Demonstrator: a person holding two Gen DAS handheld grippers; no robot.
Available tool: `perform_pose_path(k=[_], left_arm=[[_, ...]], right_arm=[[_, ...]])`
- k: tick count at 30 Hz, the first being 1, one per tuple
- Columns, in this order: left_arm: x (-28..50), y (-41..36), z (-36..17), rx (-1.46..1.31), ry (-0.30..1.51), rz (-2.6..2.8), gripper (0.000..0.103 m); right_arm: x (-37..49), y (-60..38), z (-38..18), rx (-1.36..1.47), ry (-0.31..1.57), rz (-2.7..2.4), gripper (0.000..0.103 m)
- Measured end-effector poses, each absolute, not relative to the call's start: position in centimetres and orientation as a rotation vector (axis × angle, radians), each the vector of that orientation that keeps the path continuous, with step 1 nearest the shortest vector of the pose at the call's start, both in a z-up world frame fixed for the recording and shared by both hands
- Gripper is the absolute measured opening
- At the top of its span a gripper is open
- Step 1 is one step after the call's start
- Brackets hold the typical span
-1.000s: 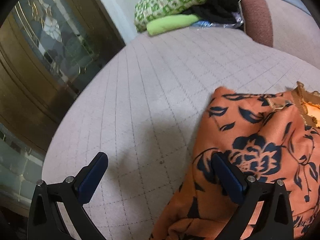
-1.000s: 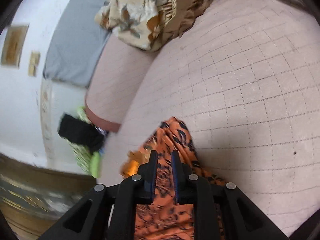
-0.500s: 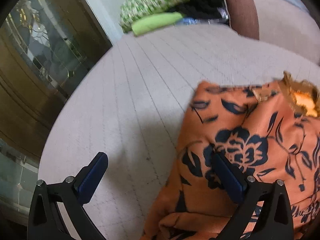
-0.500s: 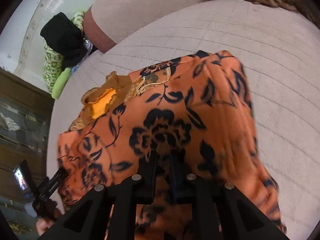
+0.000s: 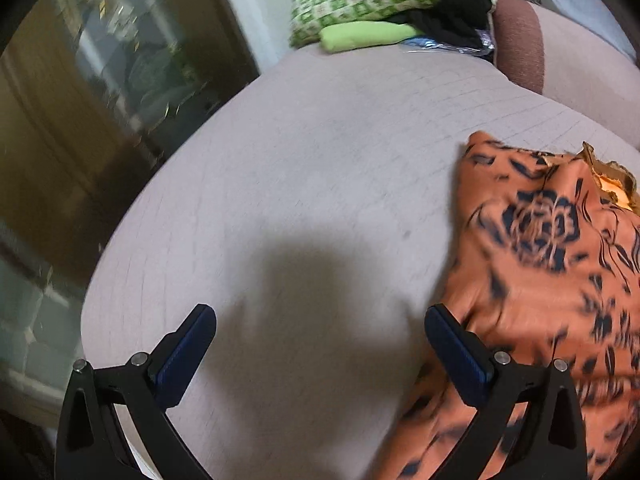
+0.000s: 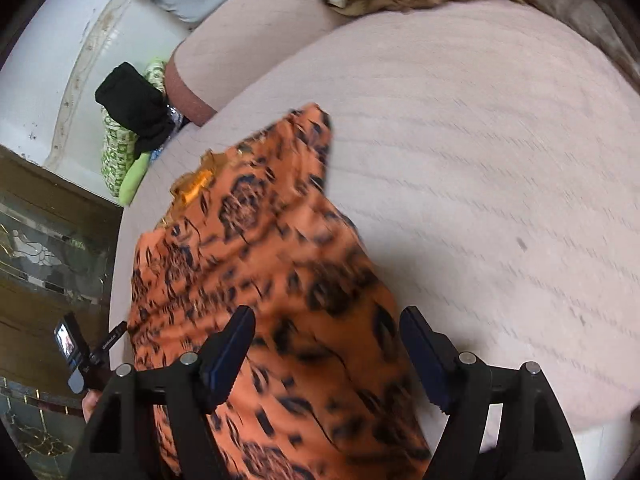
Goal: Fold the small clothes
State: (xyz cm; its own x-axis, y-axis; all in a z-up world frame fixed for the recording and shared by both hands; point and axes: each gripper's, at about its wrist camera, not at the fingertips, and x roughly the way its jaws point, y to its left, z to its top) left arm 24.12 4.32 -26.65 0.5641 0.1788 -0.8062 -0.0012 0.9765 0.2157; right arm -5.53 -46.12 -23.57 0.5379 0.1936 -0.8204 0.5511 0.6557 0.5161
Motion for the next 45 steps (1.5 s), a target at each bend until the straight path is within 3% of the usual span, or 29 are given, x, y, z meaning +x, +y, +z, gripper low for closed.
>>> perform_pose_path(k=[6, 14, 21, 45], left_arm=[[18.9, 6.1, -27.1, 0.198, 0.973, 0.146, 0.103], [10.2, 2.2, -26.0, 0.361, 0.837, 0.054, 0.103], [6.1, 0.3, -27.3, 0.422, 0.836, 0.015, 0.103], [5.9, -1.7, -29.1, 0.411, 0.844, -0.041, 0.103]], right_arm=[[-8.3, -45.4, -24.7, 0.906, 0.982, -0.208, 0.078], [-8.9, -41.6, -24.2, 0.745, 0.990, -0.169, 0.078], [-10.7, -40.4, -24.4, 0.749, 0.933, -0.082, 0.078], [-10.8, -36.3, -25.3, 0.580, 0.987, -0.075, 0.075]])
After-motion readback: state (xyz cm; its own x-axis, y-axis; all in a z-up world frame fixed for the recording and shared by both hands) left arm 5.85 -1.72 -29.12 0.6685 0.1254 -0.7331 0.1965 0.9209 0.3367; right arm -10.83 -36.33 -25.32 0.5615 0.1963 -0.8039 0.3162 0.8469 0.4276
